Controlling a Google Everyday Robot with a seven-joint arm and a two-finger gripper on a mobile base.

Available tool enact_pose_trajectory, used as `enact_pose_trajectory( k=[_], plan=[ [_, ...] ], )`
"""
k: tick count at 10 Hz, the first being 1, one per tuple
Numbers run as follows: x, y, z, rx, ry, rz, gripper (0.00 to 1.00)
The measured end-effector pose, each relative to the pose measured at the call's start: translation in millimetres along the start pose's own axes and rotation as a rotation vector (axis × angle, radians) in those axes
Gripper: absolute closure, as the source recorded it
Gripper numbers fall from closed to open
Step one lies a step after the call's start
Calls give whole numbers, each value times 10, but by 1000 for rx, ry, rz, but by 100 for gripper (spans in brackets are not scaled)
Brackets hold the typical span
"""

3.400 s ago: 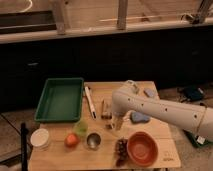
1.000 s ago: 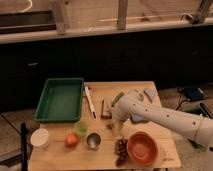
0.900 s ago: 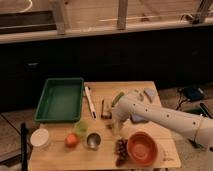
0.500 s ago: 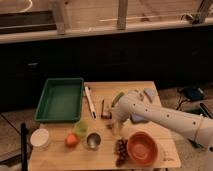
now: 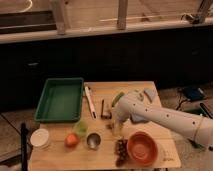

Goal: Place sponge in tray

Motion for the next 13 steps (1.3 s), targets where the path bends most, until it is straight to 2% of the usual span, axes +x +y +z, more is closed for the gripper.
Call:
enact_pose_trajectory(
  k=[11,13],
  plan=[
    [4,-1,-40,0,1,0,20],
    [3,-2,-40,0,1,0,32]
  ],
)
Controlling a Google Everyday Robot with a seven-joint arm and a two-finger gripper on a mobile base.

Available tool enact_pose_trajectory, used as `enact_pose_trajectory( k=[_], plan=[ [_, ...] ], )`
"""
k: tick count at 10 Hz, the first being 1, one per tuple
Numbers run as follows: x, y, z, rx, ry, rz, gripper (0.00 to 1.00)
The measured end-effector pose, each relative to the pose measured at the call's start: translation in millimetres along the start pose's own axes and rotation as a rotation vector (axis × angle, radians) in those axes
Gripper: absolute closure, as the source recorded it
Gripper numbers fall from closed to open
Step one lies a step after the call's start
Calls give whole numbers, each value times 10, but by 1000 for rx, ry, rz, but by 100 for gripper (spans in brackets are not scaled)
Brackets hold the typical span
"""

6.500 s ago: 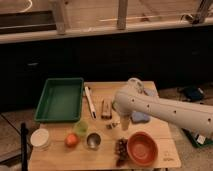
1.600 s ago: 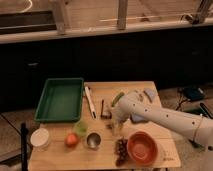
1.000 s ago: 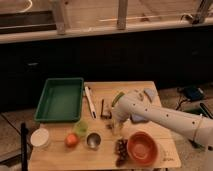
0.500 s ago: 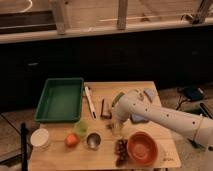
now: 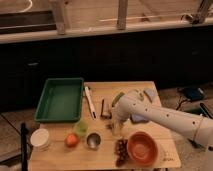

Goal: Place sponge in tray

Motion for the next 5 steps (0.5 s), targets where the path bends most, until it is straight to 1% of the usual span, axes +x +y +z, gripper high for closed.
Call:
enact_pose_trajectory(
  k=[1,2,4,5],
  plan=[
    [0,-3,-2,1,0,0,40],
    [1,-5,-4,1,0,1,42],
    [21,-51,-46,10,0,8,32],
    [9,79,0,-19,0,2,22]
  ],
)
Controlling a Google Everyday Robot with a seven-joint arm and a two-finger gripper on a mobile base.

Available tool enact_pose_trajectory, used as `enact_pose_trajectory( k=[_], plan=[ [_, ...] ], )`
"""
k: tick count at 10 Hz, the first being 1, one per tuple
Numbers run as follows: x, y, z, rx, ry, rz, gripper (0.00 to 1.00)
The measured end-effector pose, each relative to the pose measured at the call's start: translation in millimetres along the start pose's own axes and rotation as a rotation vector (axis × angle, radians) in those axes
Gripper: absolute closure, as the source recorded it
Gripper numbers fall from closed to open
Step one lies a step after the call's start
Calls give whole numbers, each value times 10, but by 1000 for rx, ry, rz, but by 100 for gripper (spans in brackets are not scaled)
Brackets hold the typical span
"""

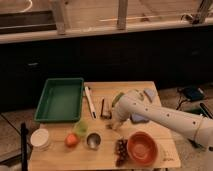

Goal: Place sponge in tray

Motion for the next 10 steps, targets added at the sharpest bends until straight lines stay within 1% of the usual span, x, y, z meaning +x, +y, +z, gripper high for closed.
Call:
enact_pose_trajectory(
  k=[1,2,4,5,6,7,8,10],
  plan=[
    [-21,-71,-35,19,0,-6,20],
    [12,-52,-54,14,8,-3,20],
    [160,-125,-356,39,55,0,20],
    [296,-147,-593,50,81,5,20],
    [413,-169,-779,62,103,10,20],
    [477,-199,-901,72,118,11,20],
    [533,-223,-966,78,130,14,20],
    [685,-247,-980,80,148,23,20]
  ],
)
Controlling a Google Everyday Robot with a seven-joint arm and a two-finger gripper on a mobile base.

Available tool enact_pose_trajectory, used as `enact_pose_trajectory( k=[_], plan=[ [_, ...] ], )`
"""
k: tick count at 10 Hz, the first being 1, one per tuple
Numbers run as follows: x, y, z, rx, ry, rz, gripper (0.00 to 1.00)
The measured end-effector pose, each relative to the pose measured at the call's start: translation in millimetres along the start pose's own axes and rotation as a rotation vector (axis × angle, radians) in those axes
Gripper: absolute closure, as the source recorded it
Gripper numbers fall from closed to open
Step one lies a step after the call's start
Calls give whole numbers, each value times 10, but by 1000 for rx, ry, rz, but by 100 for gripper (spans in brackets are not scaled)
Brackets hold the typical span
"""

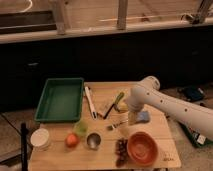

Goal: Place sponge in tray

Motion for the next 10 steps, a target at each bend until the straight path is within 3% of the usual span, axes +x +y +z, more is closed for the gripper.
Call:
enact_pose_trajectory(
  k=[4,10],
  plan=[
    [312,33,154,-26,0,28,20],
    [597,116,362,-78,2,76,20]
  ],
)
